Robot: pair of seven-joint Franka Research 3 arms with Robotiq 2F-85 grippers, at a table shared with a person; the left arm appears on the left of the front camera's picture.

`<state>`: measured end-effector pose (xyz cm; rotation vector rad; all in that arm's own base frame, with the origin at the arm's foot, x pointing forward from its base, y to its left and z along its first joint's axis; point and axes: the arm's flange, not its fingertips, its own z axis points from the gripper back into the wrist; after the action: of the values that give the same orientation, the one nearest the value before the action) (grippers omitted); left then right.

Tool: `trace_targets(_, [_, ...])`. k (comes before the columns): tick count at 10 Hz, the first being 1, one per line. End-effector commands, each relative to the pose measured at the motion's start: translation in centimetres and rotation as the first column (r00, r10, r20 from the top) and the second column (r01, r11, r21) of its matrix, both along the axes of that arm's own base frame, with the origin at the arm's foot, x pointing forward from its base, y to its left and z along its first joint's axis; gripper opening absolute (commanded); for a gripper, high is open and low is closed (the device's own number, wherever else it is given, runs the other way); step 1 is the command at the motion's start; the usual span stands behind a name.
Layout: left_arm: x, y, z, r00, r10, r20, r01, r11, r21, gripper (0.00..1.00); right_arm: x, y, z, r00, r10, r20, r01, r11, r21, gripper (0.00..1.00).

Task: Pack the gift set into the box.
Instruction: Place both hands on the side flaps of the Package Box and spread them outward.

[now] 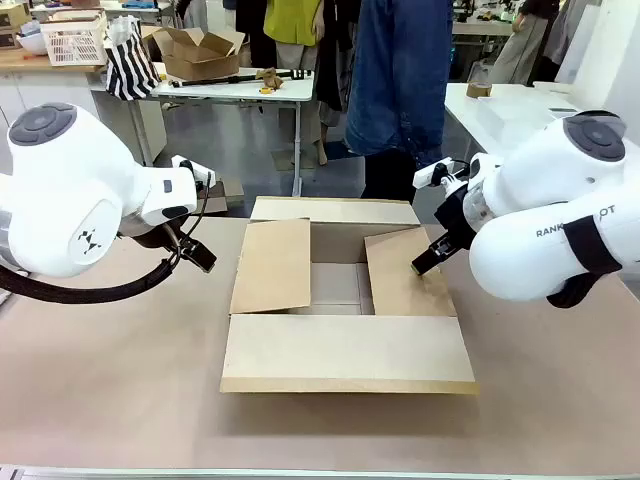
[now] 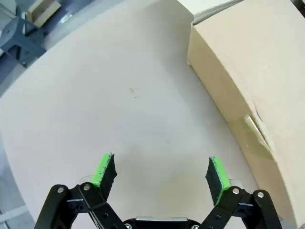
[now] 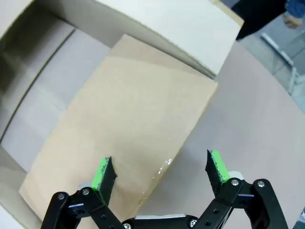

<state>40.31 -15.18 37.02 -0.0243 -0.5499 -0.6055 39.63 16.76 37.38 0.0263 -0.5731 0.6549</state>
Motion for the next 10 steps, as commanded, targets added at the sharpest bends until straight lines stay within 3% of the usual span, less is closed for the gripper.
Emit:
trace_targets(1, [0.00,0.00,0.01,1.000,0.000,0.000,0.000,1.000,0.000,1.00,0.00,0.00,0.00,1.000,0.000,0.000,0.000,1.000,0.000,1.00])
trace_targets(10, [0.00,0.00,0.01,1.000,0.000,0.000,0.000,1.000,0.000,1.00,0.00,0.00,0.00,1.000,0.000,0.000,0.000,1.000,0.000,1.00])
